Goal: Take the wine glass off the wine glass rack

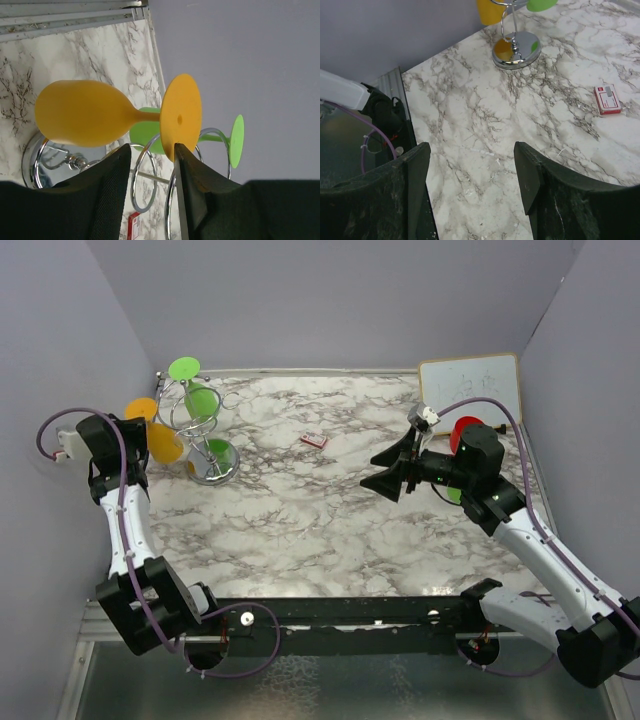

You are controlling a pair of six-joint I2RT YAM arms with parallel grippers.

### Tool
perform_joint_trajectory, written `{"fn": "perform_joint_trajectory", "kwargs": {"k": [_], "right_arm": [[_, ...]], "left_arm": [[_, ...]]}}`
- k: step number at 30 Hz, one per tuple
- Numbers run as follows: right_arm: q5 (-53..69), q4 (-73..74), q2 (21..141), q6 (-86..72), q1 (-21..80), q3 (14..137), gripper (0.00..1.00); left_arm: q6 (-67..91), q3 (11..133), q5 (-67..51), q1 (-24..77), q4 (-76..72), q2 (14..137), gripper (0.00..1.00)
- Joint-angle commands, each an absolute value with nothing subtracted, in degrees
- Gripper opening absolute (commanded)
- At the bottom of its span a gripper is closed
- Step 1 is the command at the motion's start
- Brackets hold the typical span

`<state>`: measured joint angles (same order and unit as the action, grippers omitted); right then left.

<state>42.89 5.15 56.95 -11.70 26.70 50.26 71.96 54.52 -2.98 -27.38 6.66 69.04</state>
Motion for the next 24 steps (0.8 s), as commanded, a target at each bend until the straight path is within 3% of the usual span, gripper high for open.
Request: {"fn": "perform_joint_trajectory", "kwargs": {"k": [1, 12, 24], "right_arm": [[41.68, 4.78, 56.97, -11.05, 27.15, 51.24, 0.68], [41.74, 4.4, 57.28, -11.22, 27.1, 51.11, 0.68], [41.58, 4.31, 57.37, -11.18, 27.13, 51.15, 0.68]], "left_arm": [[72.46, 56.3, -1.24, -27.78, 3.74, 69.73, 0.4], [72.51, 56.43, -0.98, -27.78, 2.4, 70.9, 0.35], [72.56, 56.22, -0.93, -27.78, 0.8, 71.06, 0.17]]}}
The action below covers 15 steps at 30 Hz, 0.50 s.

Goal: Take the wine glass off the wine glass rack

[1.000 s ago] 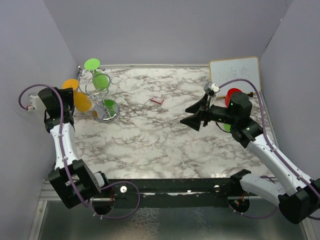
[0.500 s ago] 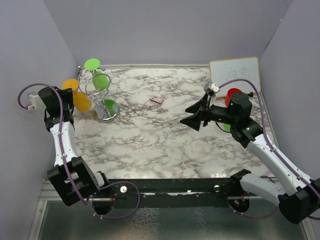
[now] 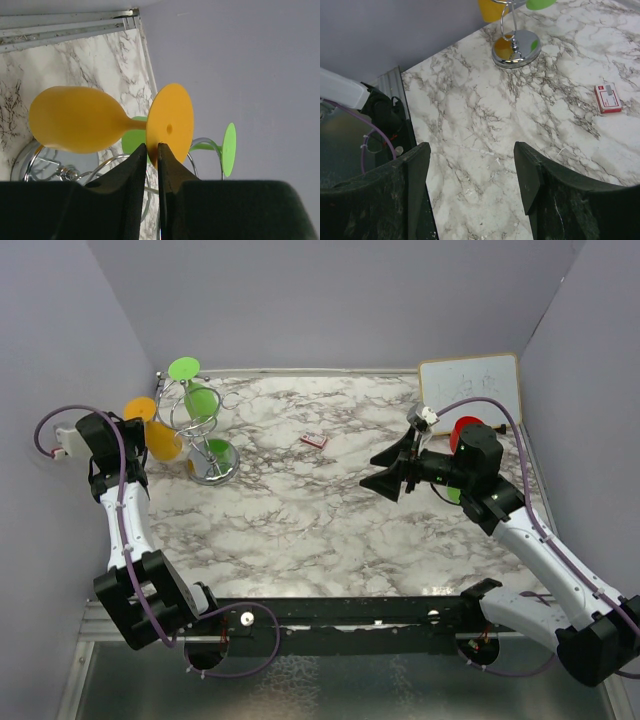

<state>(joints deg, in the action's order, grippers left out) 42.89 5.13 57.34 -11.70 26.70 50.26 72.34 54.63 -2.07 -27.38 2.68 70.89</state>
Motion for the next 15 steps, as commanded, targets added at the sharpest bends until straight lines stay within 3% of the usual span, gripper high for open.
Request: {"fn": "perform_joint_trajectory", "kwargs": {"k": [1, 8, 15], "right_arm": [[41.58, 4.31, 57.33, -11.16, 27.13, 51.15, 0.68], [41.57, 4.44, 57.24, -11.24, 27.15, 51.09, 0.68], [41.52, 4.46, 57.22, -11.25, 27.09, 51.09, 0.68]], "left_arm": [[72.45, 56.39, -0.84, -27.77, 0.79, 71.04, 0.15], [72.6, 56.19, 0.4, -27.77, 0.62, 69.26, 0.05], [73.22, 56.43, 1.19, -27.77, -1.5, 68.63, 0.04]]}}
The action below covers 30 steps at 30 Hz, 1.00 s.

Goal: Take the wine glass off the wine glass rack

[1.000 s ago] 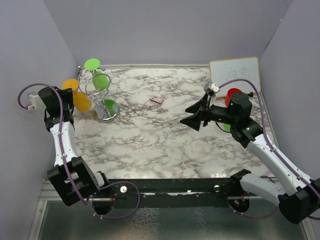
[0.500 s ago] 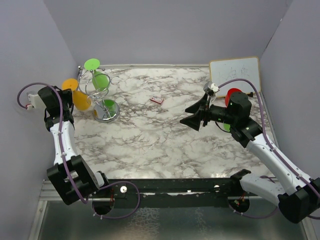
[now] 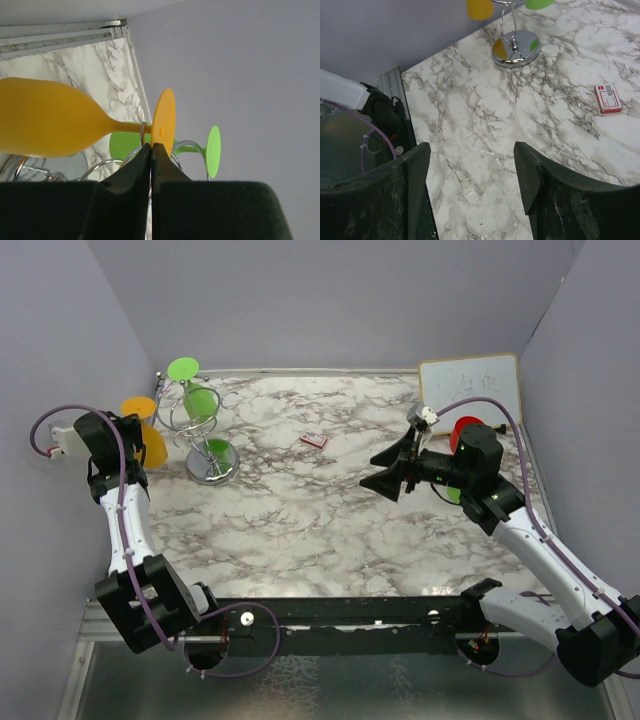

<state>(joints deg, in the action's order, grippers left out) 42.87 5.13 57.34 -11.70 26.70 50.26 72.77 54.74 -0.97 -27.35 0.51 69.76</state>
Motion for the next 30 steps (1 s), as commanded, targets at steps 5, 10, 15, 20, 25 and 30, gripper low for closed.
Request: {"fn": "perform_joint_trajectory", "kwargs": {"k": [5, 10, 15, 20, 25, 30], "right_arm": [[41.4, 4.49, 57.19, -11.19, 27.16, 51.06, 0.68], [41.28, 4.66, 57.13, -11.11, 27.16, 51.07, 0.68], [41.28, 4.66, 57.27, -11.15, 27.15, 51.16, 0.68], [41.13, 4.66, 57.42, -11.13, 27.16, 51.16, 0.68], [41.27, 4.61, 57.69, -11.19, 27.15, 51.24, 0.68], [41.32, 4.48, 57.94, -11.33, 27.14, 51.24, 0.68]], "left_arm": [[73.07, 57.07, 0.3, -27.77, -3.74, 69.77, 0.02], [73.96, 56.91, -0.58, -27.77, -6.4, 70.85, 0.01], [74.74, 57.39, -0.64, -27.77, -7.57, 72.24, 0.0], [74.31, 57.82, 0.67, -27.77, -7.67, 71.7, 0.0], [72.89, 58.43, 3.99, -27.79, -4.43, 68.93, 0.0], [73.24, 59.21, 4.67, -27.8, 0.09, 66.73, 0.0]]}}
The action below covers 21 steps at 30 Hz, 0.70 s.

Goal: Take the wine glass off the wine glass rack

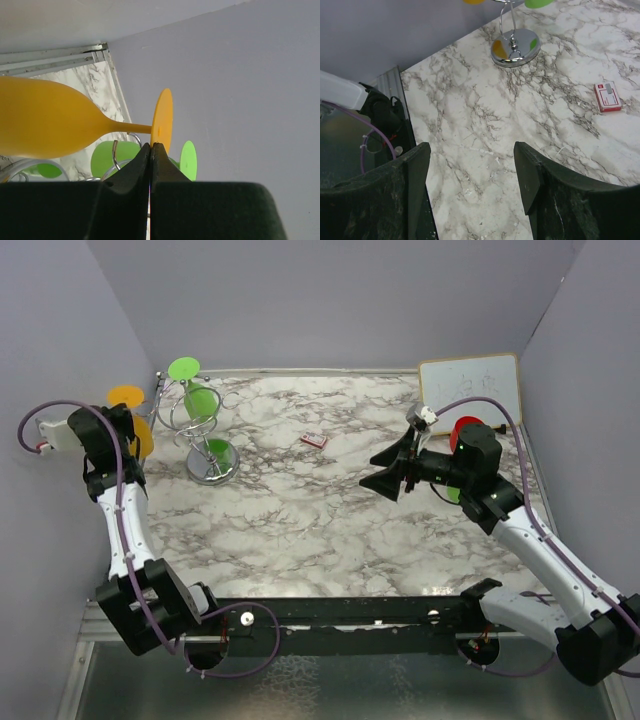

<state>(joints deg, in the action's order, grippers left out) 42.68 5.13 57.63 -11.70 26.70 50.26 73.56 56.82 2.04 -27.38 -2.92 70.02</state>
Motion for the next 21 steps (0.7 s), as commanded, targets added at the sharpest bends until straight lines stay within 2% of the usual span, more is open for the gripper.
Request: {"fn": "perform_joint_trajectory", "kwargs": {"k": [1, 9, 15, 21], "right_arm": [[41.31, 4.48, 57.99, -11.34, 27.16, 51.26, 0.68], [41.1, 4.48, 57.88, -11.56, 27.13, 51.08, 0.68], [40.61, 5.07, 58.19, -11.75, 27.13, 51.32, 0.68], [40.14, 6.16, 58.57, -11.66, 27.16, 51.89, 0.67]], "left_arm": [[73.29, 59.39, 5.11, -27.78, 1.27, 66.18, 0.0], [67.99, 65.17, 9.12, -27.8, 12.01, 61.43, 0.0], [63.7, 71.05, 3.78, -25.98, 14.35, 58.76, 0.0], [57.84, 76.92, 1.31, -19.95, 15.41, 56.66, 0.0]]}}
